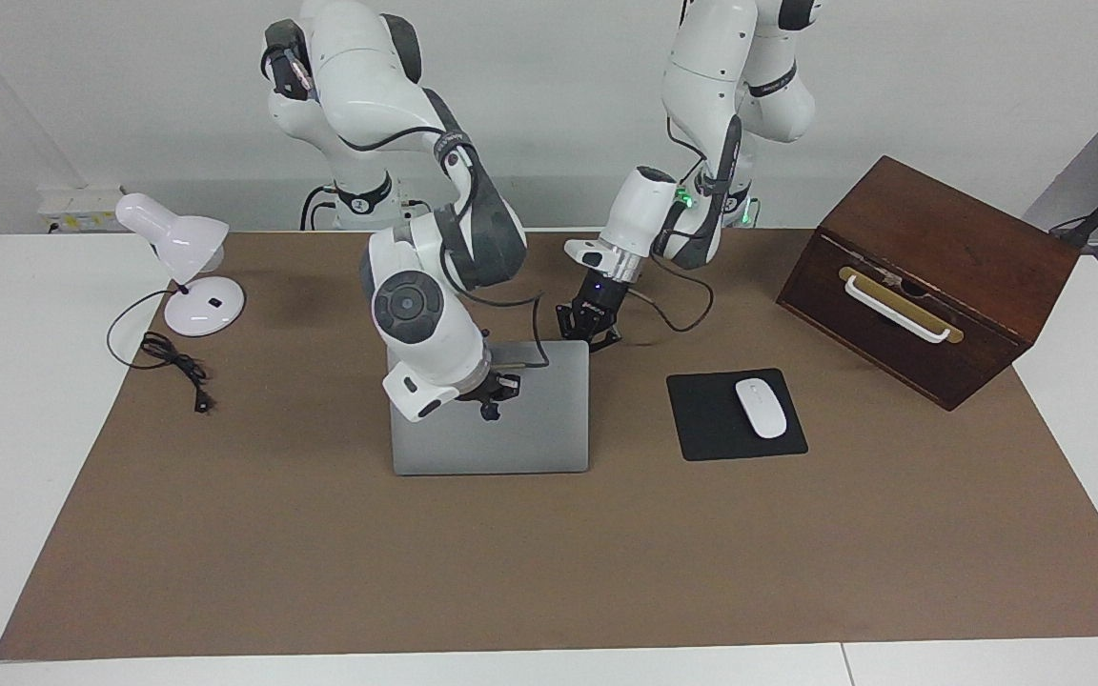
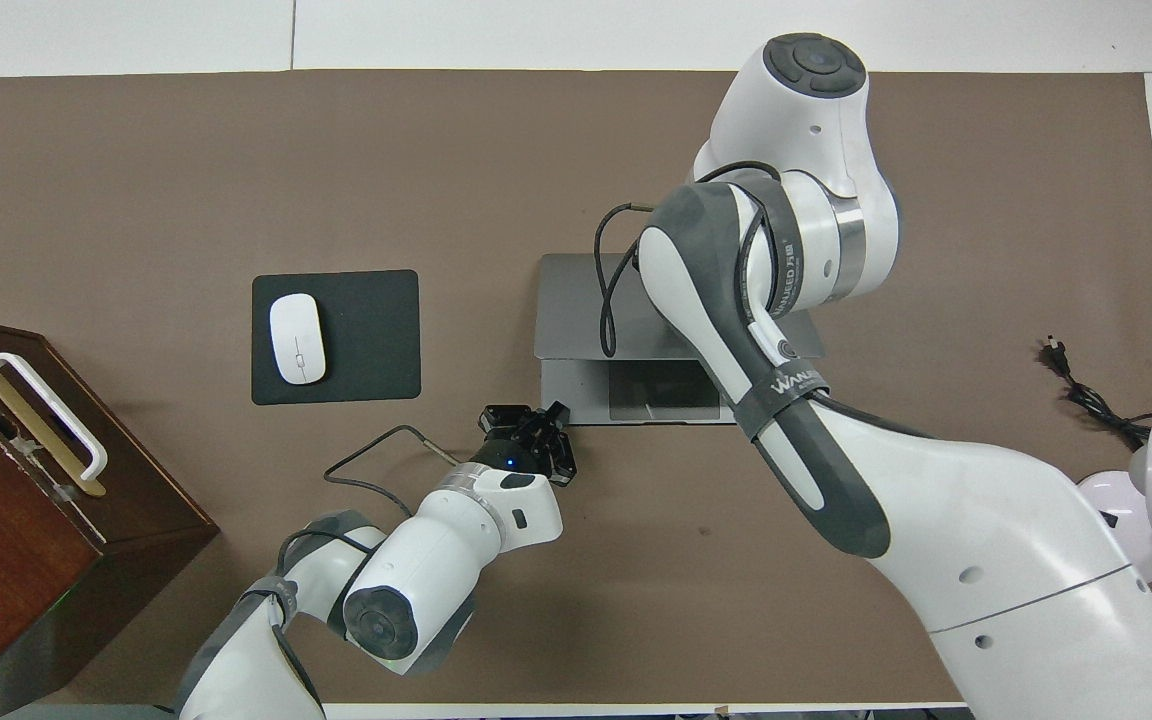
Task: Close laptop with both arms
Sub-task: 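Push the laptop lid down toward the base with the right gripper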
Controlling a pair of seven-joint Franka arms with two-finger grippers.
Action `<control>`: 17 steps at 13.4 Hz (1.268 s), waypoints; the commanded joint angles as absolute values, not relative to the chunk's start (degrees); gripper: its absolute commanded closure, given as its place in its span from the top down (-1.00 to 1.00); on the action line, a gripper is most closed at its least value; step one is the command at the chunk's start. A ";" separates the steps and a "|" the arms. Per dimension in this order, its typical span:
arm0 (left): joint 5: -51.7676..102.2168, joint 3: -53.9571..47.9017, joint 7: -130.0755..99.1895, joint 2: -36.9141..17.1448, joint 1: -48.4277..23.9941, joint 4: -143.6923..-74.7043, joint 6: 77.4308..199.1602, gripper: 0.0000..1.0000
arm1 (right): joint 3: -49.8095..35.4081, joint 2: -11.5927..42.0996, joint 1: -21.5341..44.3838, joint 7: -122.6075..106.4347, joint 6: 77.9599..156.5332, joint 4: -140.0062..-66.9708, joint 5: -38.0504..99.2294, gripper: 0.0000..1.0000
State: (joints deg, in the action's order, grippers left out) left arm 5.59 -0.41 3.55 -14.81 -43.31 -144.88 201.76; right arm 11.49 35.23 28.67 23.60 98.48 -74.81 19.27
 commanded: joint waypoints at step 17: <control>5.89 0.79 5.98 -15.38 -43.59 -149.06 200.65 -1.00 | 9.40 33.05 28.65 24.35 108.81 -86.31 20.57 -1.00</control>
